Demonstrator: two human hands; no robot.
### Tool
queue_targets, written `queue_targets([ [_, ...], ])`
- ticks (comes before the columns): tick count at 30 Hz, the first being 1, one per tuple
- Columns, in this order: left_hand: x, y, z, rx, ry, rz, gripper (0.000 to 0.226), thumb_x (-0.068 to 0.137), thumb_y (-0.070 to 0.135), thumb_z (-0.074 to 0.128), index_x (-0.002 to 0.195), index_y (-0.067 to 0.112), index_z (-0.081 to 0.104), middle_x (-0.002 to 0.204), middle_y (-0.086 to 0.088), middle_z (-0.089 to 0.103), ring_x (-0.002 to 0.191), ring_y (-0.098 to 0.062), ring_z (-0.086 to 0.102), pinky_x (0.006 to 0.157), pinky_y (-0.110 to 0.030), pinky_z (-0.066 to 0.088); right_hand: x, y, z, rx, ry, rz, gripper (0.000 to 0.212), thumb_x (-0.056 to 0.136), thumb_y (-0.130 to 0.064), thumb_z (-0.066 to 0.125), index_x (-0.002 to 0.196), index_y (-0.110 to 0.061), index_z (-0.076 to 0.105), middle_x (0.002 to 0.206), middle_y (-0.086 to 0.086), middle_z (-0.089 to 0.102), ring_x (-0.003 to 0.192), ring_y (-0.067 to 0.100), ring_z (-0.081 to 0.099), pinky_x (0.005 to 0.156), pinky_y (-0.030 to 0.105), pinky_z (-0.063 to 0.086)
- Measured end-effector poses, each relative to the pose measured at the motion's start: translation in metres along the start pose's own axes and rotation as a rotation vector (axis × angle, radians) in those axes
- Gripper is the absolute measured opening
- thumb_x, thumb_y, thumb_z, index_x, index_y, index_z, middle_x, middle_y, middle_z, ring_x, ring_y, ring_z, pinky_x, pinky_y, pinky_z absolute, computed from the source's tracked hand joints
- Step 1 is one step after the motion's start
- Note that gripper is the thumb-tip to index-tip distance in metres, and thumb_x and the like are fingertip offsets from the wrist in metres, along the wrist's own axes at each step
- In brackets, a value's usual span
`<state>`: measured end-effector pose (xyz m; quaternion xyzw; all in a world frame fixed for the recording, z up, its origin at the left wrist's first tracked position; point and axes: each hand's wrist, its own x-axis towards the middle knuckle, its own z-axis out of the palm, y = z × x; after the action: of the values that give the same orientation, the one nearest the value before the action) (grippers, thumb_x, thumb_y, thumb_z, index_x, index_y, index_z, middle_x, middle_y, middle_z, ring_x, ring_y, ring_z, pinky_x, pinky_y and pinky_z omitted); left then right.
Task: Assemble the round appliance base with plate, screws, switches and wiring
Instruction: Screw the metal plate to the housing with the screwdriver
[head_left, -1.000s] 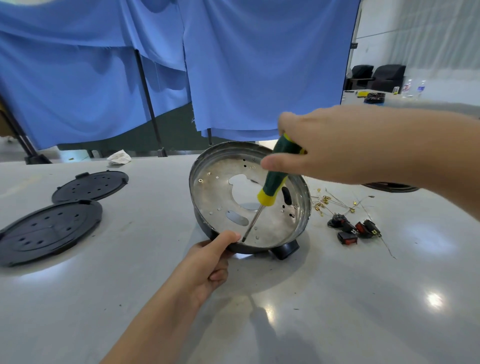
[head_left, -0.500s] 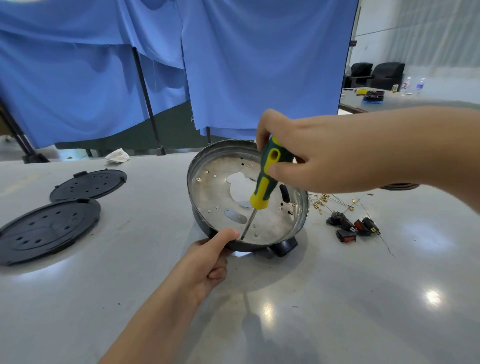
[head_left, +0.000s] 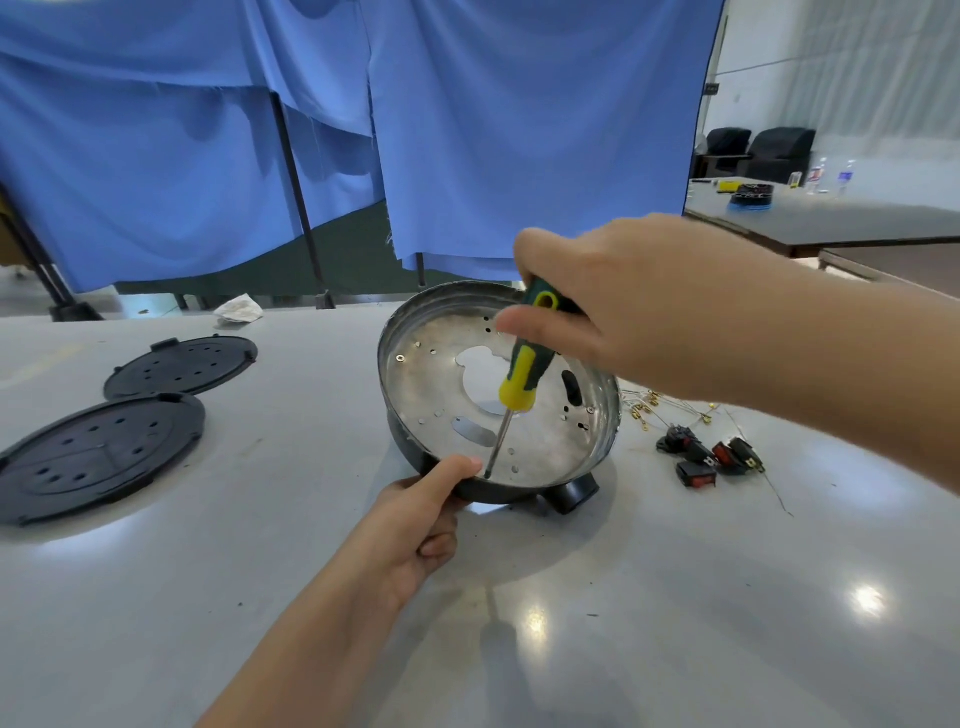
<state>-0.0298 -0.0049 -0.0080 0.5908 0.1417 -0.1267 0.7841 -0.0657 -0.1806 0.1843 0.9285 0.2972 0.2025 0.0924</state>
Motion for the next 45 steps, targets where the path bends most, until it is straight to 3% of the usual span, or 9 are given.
queue_targets([
  [3, -0.001, 0.000, 0.001, -0.003, -0.005, 0.005, 0.020, 0.081, 0.019, 0.071, 0.081, 0.011, 0.053, 0.096, -0.012, 0.046, 0.036, -0.008, 0.016, 0.035, -0.019, 0.015, -0.001, 0.000, -0.001, -0.273, 0.058, 0.041, 0.056, 0.079, -0.069, 0.010, 0.085, -0.018, 0.031, 0.054, -0.001, 0.038, 0.042, 0.014, 0.032, 0.043, 0.028, 0.018],
  [9, 0.000, 0.000, 0.001, -0.003, 0.004, -0.001, 0.021, 0.081, 0.019, 0.071, 0.084, 0.011, 0.052, 0.095, -0.012, 0.046, 0.036, -0.008, 0.016, 0.036, -0.018, 0.014, -0.005, 0.004, -0.002, 0.273, -0.128, 0.035, 0.017, 0.094, -0.040, 0.046, 0.105, -0.033, 0.035, 0.076, -0.011, 0.047, 0.060, 0.009, 0.048, 0.050, 0.023, 0.033],
  [14, -0.001, 0.000, 0.001, 0.007, 0.003, 0.012, 0.025, 0.082, 0.020, 0.070, 0.094, 0.010, 0.052, 0.096, -0.012, 0.046, 0.037, -0.008, 0.016, 0.038, -0.020, 0.013, -0.003, 0.004, -0.005, -0.229, 0.012, 0.074, 0.067, 0.075, -0.077, 0.016, 0.068, -0.015, 0.040, 0.052, -0.002, 0.040, 0.043, 0.014, 0.036, 0.043, 0.027, 0.021],
  [20, 0.000, -0.001, 0.001, 0.003, 0.001, 0.009, 0.022, 0.081, 0.020, 0.071, 0.086, 0.011, 0.051, 0.095, -0.013, 0.042, 0.036, -0.008, 0.016, 0.037, -0.019, 0.014, -0.004, 0.003, -0.005, 0.215, -0.111, 0.079, 0.027, 0.093, -0.051, 0.039, 0.100, -0.025, 0.038, 0.057, -0.004, 0.049, 0.042, 0.009, 0.042, 0.037, 0.020, 0.032],
  [25, 0.000, -0.001, 0.001, -0.005, -0.003, 0.017, 0.021, 0.082, 0.018, 0.070, 0.087, 0.012, 0.051, 0.097, -0.011, 0.041, 0.036, -0.008, 0.016, 0.038, -0.020, 0.012, -0.003, 0.002, -0.003, -0.169, 0.005, 0.093, 0.065, 0.076, -0.075, 0.014, 0.072, -0.016, 0.039, 0.054, 0.000, 0.042, 0.043, 0.015, 0.038, 0.043, 0.028, 0.021],
  [30, 0.000, 0.000, 0.001, 0.002, 0.006, 0.012, 0.022, 0.082, 0.020, 0.071, 0.087, 0.009, 0.053, 0.090, -0.014, 0.043, 0.037, -0.008, 0.016, 0.036, -0.019, 0.014, -0.006, -0.002, -0.008, 0.273, -0.155, 0.119, 0.030, 0.089, -0.056, 0.035, 0.098, -0.028, 0.041, 0.062, -0.005, 0.051, 0.048, 0.009, 0.046, 0.043, 0.025, 0.033],
  [35, 0.000, -0.001, 0.000, 0.003, 0.000, 0.014, 0.023, 0.081, 0.019, 0.071, 0.091, 0.010, 0.052, 0.095, -0.011, 0.041, 0.037, -0.008, 0.016, 0.036, -0.019, 0.014, -0.003, -0.004, -0.006, -0.184, -0.014, 0.094, 0.075, 0.069, -0.082, 0.010, 0.064, -0.013, 0.041, 0.051, 0.000, 0.041, 0.043, 0.014, 0.037, 0.044, 0.027, 0.018],
  [41, 0.001, 0.000, 0.001, 0.008, 0.014, 0.013, 0.023, 0.081, 0.020, 0.072, 0.087, 0.009, 0.053, 0.088, -0.014, 0.045, 0.037, -0.008, 0.016, 0.036, -0.019, 0.014, -0.003, -0.001, -0.007, 0.190, -0.147, 0.121, 0.025, 0.094, -0.048, 0.042, 0.098, -0.024, 0.036, 0.057, -0.004, 0.043, 0.045, 0.010, 0.037, 0.036, 0.019, 0.031],
  [45, 0.000, -0.001, 0.001, 0.002, 0.004, 0.018, 0.022, 0.081, 0.020, 0.071, 0.081, 0.010, 0.052, 0.091, -0.014, 0.044, 0.036, -0.008, 0.016, 0.037, -0.019, 0.013, 0.001, 0.001, -0.003, -0.137, -0.049, 0.126, 0.063, 0.078, -0.073, 0.018, 0.069, -0.015, 0.041, 0.056, 0.000, 0.043, 0.046, 0.015, 0.039, 0.043, 0.027, 0.023],
])
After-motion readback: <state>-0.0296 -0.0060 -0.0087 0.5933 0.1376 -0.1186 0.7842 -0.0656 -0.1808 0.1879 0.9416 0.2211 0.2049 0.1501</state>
